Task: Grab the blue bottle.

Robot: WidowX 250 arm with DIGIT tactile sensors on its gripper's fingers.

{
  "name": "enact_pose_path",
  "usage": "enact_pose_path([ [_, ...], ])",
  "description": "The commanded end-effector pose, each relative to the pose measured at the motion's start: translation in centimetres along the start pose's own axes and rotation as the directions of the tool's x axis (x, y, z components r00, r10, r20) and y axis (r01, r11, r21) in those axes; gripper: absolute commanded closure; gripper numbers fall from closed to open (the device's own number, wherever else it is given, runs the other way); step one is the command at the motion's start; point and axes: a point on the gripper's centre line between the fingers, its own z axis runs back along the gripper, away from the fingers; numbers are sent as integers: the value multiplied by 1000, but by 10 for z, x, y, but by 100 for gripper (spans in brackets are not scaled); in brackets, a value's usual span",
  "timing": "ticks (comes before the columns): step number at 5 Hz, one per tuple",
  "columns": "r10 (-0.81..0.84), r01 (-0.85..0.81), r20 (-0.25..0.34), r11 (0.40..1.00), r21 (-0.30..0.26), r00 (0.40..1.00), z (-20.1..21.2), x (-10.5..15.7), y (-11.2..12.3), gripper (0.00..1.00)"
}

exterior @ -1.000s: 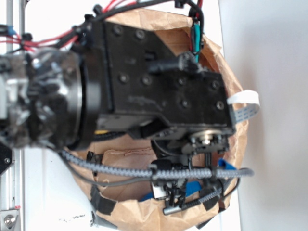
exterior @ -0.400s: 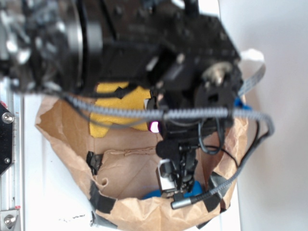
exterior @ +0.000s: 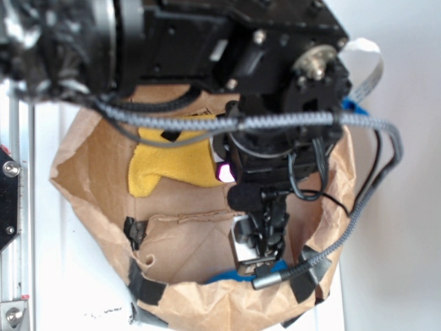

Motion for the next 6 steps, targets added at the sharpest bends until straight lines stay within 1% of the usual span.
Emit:
enact_pose_path([
  [1, -133, 113, 129, 982, 149, 983, -32, -15, 3, 0],
  [2, -162, 138, 144, 976, 167, 976, -40, -28, -6, 0],
  [3, -144, 131, 91, 982, 133, 985, -44, -36, -18, 0],
  [4, -125, 114, 88, 987, 115, 988, -49, -36, -30, 0],
  [5, -72, 68, 51, 995, 75, 996, -57, -25, -36, 0],
  [6, -44, 43, 24, 997, 64, 999, -65, -20, -42, 0],
])
